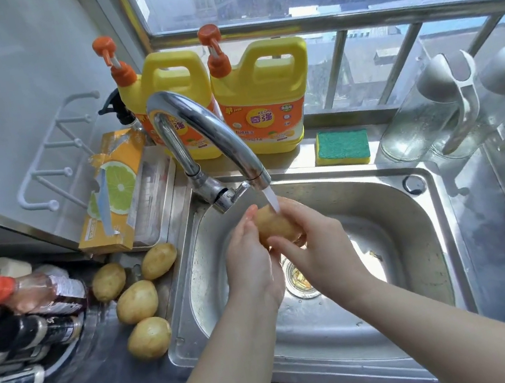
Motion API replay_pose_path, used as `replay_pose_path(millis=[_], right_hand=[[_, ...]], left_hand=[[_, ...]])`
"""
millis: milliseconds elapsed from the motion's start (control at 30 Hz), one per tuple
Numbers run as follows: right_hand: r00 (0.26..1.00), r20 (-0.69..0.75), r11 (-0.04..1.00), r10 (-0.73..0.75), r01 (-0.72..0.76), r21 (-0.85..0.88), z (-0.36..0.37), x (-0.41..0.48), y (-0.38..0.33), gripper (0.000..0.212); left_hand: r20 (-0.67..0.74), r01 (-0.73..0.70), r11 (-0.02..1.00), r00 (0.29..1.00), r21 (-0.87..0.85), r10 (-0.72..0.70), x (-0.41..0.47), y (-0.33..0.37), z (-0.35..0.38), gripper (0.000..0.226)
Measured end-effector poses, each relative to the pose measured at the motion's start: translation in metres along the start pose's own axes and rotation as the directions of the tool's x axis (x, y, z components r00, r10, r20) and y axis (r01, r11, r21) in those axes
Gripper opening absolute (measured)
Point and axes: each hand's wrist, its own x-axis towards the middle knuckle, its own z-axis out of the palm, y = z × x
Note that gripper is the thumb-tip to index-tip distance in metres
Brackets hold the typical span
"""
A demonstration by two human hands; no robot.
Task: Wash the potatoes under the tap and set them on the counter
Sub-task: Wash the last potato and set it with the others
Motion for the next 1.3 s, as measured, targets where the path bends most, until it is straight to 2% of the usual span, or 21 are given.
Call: replay_pose_path(millis=[133, 233, 367, 533, 667, 767, 833, 900, 967, 1067, 1167, 1300], right_hand=[[0.997, -0.053, 0.999, 0.052, -0.051, 0.016, -0.007, 0.004, 0.001, 0.062], [0.993, -0.044, 0.994, 0.106, -0.106, 0.002, -0.015, 0.011, -0.001, 0.059], [0.997, 0.061, 0.999, 0.049, -0.048, -0.020, -0.027, 0.016, -0.002, 0.050], [0.982, 0.153, 0.988, -0.108, 0.123, -0.090, -0.039, 0.018, 0.005, 0.050], [0.973, 0.200, 0.993, -0.113, 0.120, -0.021, -0.049, 0.026, 0.005, 0.047], [0.956, 0.279, 0.991, -0.092, 0.115, -0.067, -0.048, 0.033, 0.003, 0.048], [0.961, 0.276, 1.000, -0.023, 0.023, 0.001, -0.044, 0.036, 0.000, 0.046], [0.968, 0.246, 0.974, 0.057, -0.108, 0.201, -0.037, 0.037, -0.002, 0.035], [0.971, 0.221, 0.934, 0.094, -0.163, 0.319, -0.031, 0.036, -0.005, 0.026], [0.963, 0.243, 0.901, 0.113, -0.203, 0.383, -0.020, 0.028, -0.012, 0.017], [0.936, 0.304, 0.800, 0.179, -0.318, 0.509, -0.007, 0.016, -0.021, 0.013], [0.873, 0.253, 0.697, 0.417, -0.485, 0.527, 0.009, 0.017, -0.026, 0.016]], left_hand=[[0.024, -0.005, 0.993, 1.000, 0.117, 0.002, 0.001, 0.002, -0.010, 0.033], [0.071, -0.004, 0.973, 0.997, 0.230, -0.013, 0.001, 0.007, -0.020, 0.031], [0.159, 0.036, 0.953, 0.983, 0.302, -0.088, 0.003, 0.017, -0.032, 0.034], [0.272, 0.061, 0.922, 0.946, 0.382, -0.175, 0.004, 0.025, -0.031, 0.055], [0.379, 0.039, 0.899, 0.898, 0.436, -0.223, 0.003, 0.027, -0.025, 0.056], [0.432, -0.042, 0.864, 0.878, 0.501, -0.208, 0.003, 0.024, -0.020, 0.063], [0.428, -0.058, 0.872, 0.886, 0.486, -0.180, 0.003, 0.020, -0.018, 0.062], [0.404, -0.022, 0.904, 0.899, 0.428, -0.170, 0.002, 0.015, -0.016, 0.059], [0.357, 0.049, 0.942, 0.918, 0.333, -0.174, 0.000, 0.010, -0.014, 0.059], [0.252, 0.134, 0.958, 0.947, 0.252, -0.199, -0.003, 0.005, -0.015, 0.049], [0.140, 0.176, 0.954, 0.967, 0.244, -0.214, -0.004, -0.002, -0.014, 0.039], [0.053, 0.189, 0.956, 0.977, 0.224, -0.206, -0.008, -0.013, -0.010, 0.039]])
